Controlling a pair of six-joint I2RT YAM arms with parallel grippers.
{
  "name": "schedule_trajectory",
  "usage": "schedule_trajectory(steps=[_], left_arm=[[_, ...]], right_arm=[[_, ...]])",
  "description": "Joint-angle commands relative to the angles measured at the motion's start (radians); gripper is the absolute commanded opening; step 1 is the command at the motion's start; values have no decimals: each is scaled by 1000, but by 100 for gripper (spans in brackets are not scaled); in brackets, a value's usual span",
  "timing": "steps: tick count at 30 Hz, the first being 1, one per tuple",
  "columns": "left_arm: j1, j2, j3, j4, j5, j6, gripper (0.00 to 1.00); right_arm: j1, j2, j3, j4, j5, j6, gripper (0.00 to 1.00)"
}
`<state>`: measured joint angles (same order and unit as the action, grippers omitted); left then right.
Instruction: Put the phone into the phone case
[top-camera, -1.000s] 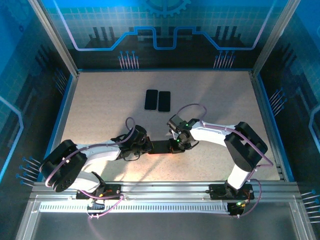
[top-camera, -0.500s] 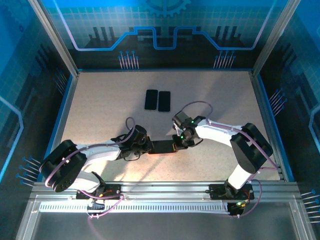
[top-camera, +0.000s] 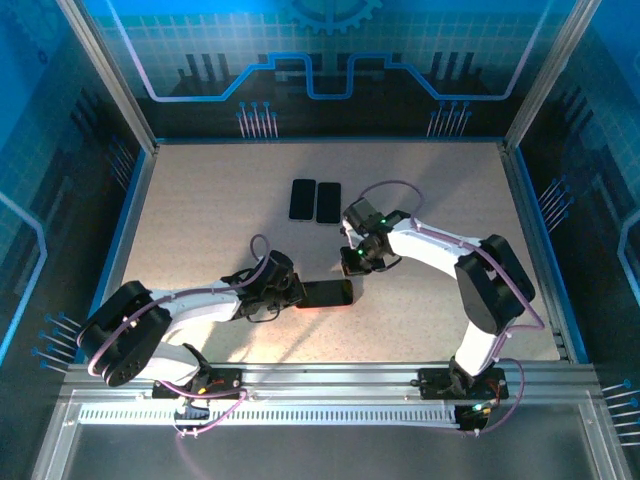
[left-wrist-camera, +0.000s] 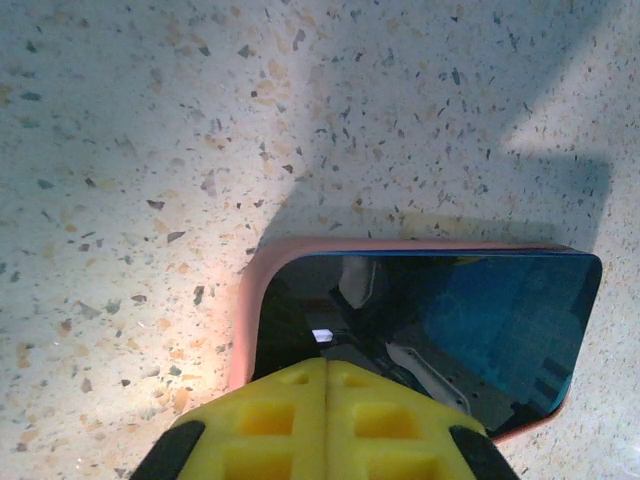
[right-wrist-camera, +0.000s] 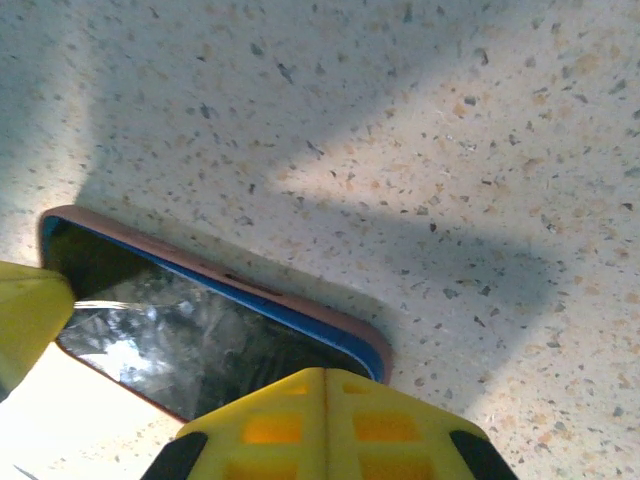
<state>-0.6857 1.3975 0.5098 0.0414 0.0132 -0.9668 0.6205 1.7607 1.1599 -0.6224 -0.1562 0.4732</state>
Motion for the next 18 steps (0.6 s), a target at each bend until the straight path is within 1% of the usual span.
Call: schedule_trajectory(steps=[1, 18], left_arm=[[-6, -5, 1, -69, -39, 8, 0], [-6, 24, -1, -60, -32, -6, 0]], right_arm=[[-5, 21, -1, -27, 18, -22, 0], [14, 40, -39, -36, 30, -20, 0]])
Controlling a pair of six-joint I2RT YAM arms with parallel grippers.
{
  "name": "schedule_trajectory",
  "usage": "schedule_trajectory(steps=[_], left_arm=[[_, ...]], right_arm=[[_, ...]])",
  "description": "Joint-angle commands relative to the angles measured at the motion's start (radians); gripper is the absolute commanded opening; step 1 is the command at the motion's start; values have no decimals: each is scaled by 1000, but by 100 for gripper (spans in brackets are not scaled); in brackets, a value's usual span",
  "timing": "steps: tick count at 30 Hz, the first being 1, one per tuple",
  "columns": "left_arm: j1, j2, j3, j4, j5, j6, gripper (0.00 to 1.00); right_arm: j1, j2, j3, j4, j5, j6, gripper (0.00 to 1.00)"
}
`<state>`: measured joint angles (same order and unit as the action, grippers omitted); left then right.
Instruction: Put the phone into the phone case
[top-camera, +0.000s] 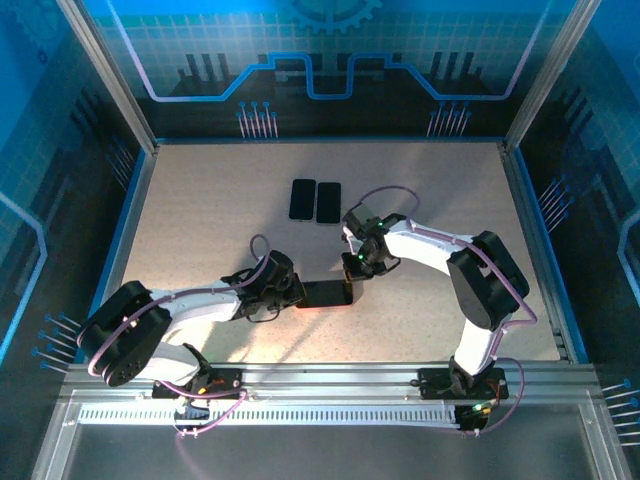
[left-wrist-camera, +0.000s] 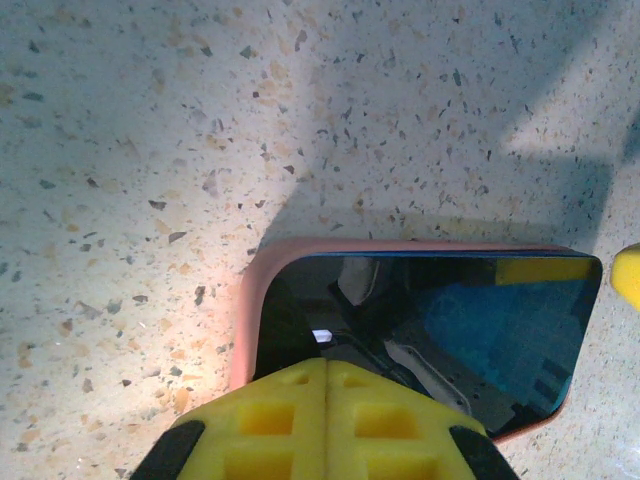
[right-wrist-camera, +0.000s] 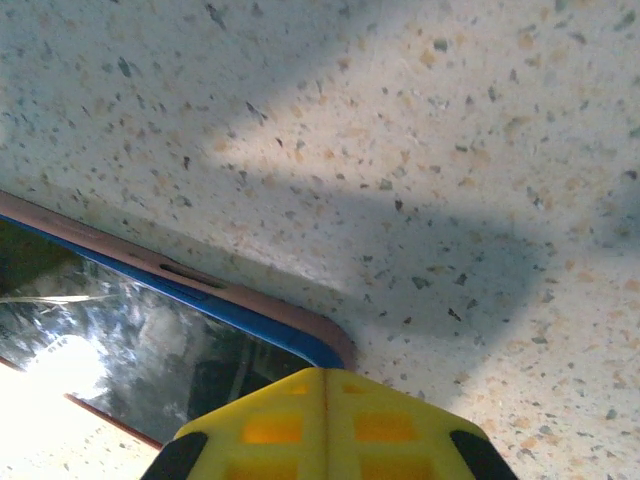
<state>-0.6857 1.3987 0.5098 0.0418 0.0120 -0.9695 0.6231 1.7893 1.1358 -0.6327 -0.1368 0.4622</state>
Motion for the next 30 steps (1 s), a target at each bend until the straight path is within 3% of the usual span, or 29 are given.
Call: schedule_trajectory(steps=[1, 18, 30], left_arm=[[-5, 23, 0, -60, -29, -5, 0], [-6, 16, -30, -36, -36, -17, 0], [-6, 34, -26, -36, -32, -12, 0]], right_arm=[[12, 10, -17, -26, 11, -8, 0], [135, 205, -75, 24, 96, 12, 0], [154, 283, -166, 134, 50, 73, 0]])
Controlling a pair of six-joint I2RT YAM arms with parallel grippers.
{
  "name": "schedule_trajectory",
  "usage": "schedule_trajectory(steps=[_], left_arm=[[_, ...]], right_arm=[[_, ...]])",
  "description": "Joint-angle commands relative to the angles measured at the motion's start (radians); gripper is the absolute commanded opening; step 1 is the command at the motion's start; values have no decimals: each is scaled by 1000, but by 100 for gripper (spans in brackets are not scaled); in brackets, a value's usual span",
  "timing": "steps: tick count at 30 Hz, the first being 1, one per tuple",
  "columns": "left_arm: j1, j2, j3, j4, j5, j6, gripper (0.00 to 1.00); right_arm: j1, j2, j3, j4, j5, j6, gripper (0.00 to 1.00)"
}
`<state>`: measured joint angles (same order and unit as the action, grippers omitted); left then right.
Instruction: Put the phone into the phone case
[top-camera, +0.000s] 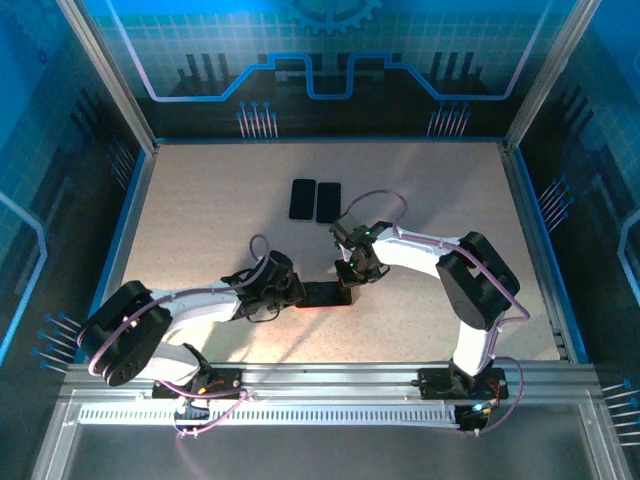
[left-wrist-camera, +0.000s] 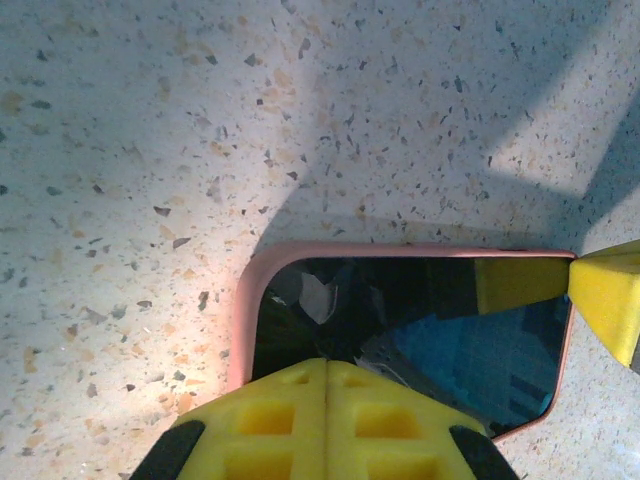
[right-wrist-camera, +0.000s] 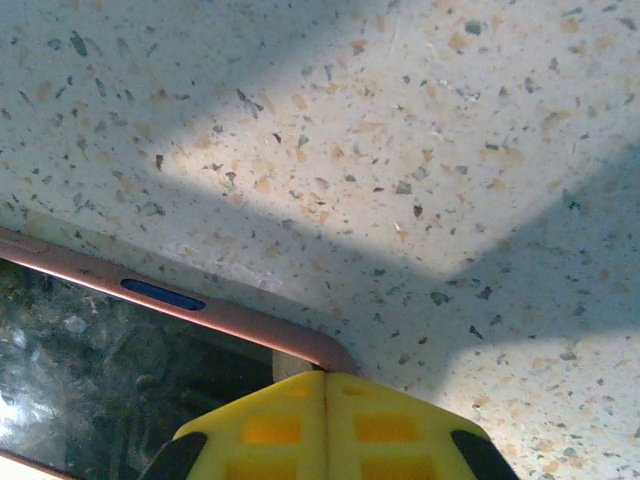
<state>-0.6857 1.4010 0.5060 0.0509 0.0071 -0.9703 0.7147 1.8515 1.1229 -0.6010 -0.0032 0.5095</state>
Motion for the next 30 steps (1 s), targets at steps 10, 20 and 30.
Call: schedule_trajectory(steps=[10, 20, 30], left_arm=[[-19, -186, -11, -242, 6, 24, 1], [-75, -164, 4, -195, 128, 43, 3], [-124, 97, 130, -122, 125, 42, 0]], right_arm=[[9, 139, -165, 105, -154, 46, 0], [-42, 125, -176, 129, -215, 57, 0], [-119, 77, -226, 155, -229, 62, 0]])
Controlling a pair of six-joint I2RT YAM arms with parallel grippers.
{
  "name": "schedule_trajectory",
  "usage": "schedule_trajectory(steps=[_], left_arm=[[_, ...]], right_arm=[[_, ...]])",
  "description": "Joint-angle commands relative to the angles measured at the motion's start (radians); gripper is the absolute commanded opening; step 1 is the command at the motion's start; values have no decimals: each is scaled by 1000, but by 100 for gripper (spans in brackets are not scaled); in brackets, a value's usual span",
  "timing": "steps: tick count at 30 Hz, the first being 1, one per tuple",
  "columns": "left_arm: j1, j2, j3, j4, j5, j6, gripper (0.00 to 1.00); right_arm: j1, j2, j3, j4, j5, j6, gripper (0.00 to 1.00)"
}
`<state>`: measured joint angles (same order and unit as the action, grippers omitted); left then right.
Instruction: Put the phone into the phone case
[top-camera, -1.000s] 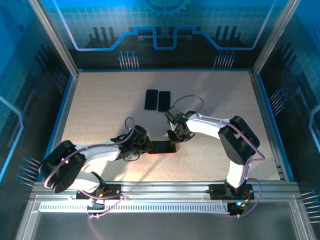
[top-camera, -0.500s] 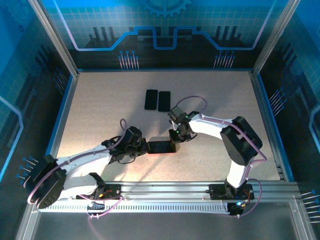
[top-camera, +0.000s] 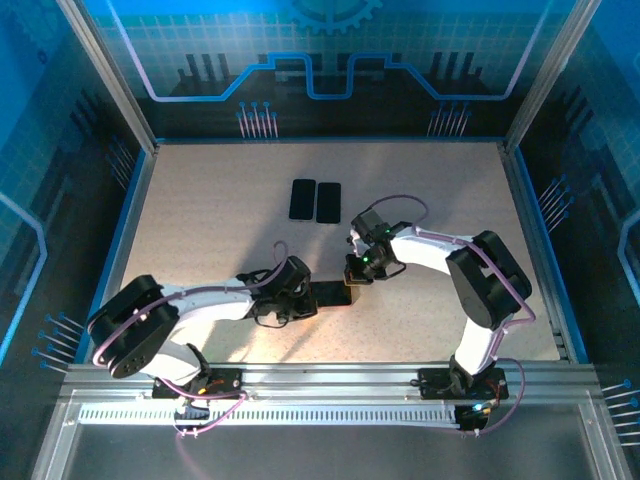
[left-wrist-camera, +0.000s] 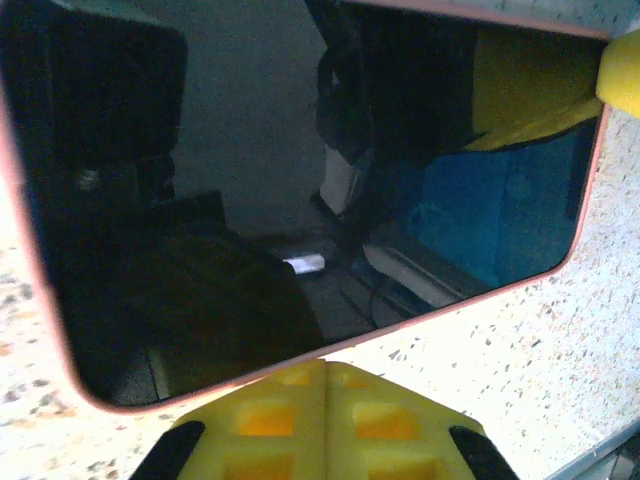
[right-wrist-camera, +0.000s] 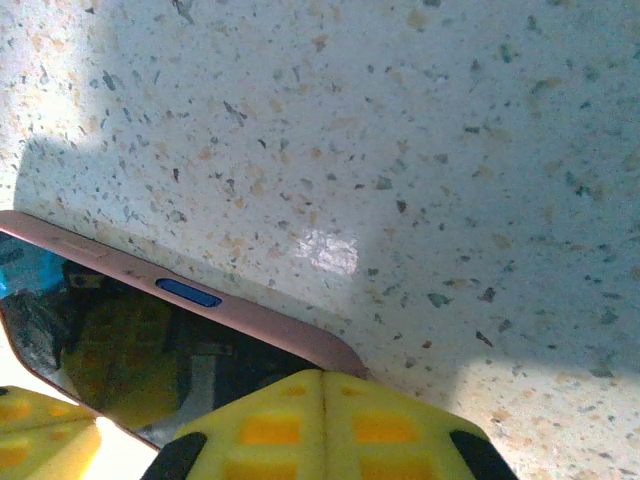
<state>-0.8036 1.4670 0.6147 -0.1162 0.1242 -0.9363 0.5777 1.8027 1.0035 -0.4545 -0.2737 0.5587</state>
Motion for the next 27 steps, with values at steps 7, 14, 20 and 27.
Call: schedule_trajectory(steps=[7, 14, 20, 27], left_arm=[[-6, 129, 64, 22, -34, -12, 0], [-3, 148, 116, -62, -165, -2, 0], [4, 199, 161, -97, -202, -2, 0], [25, 178, 157, -134, -253, -11, 0]], right_arm=[[-4, 91, -155, 7, 46, 10, 0], [-9, 57, -177, -5, 55, 10, 0], [-9, 21, -193, -16, 63, 22, 0], [-9, -50, -203, -57, 76, 27, 0]])
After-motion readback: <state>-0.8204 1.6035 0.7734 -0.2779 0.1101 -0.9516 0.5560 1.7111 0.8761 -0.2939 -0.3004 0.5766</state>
